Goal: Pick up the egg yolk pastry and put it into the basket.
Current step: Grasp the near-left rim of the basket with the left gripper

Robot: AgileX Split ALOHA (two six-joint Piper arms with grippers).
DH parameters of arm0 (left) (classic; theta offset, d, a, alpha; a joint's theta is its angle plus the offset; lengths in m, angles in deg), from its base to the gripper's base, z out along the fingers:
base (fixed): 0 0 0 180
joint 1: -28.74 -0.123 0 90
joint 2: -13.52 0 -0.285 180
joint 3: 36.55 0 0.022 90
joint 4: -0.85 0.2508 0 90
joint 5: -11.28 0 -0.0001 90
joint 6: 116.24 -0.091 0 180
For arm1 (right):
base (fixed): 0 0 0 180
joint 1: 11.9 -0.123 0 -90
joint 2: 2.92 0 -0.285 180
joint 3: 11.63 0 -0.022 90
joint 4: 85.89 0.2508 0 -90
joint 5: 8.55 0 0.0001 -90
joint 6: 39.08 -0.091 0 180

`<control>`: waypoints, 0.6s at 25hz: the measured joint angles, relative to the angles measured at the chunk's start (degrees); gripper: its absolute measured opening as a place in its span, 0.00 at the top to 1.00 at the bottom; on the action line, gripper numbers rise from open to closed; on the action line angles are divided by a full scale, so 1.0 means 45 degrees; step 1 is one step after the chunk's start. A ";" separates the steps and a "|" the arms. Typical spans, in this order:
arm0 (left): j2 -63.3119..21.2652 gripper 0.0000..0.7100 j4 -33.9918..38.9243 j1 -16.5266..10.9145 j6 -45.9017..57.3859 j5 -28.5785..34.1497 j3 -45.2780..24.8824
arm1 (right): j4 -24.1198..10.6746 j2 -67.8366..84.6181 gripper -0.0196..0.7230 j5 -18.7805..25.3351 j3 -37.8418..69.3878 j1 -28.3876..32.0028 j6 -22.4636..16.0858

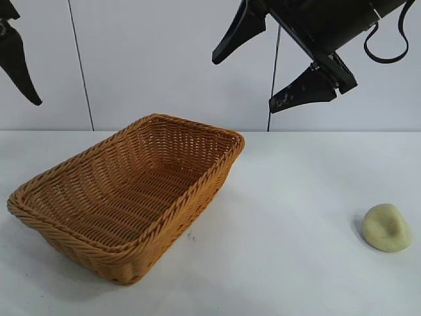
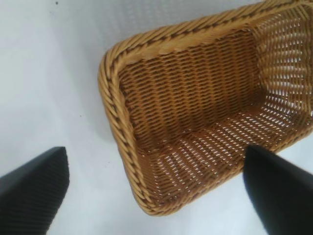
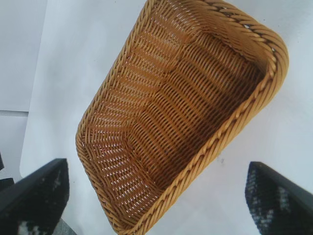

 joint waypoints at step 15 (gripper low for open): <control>0.0179 0.02 0.2688 0.2120 0.4383 0.0137 0.0000 | 0.0000 0.0000 0.04 -0.0041 0.0000 0.0000 0.0000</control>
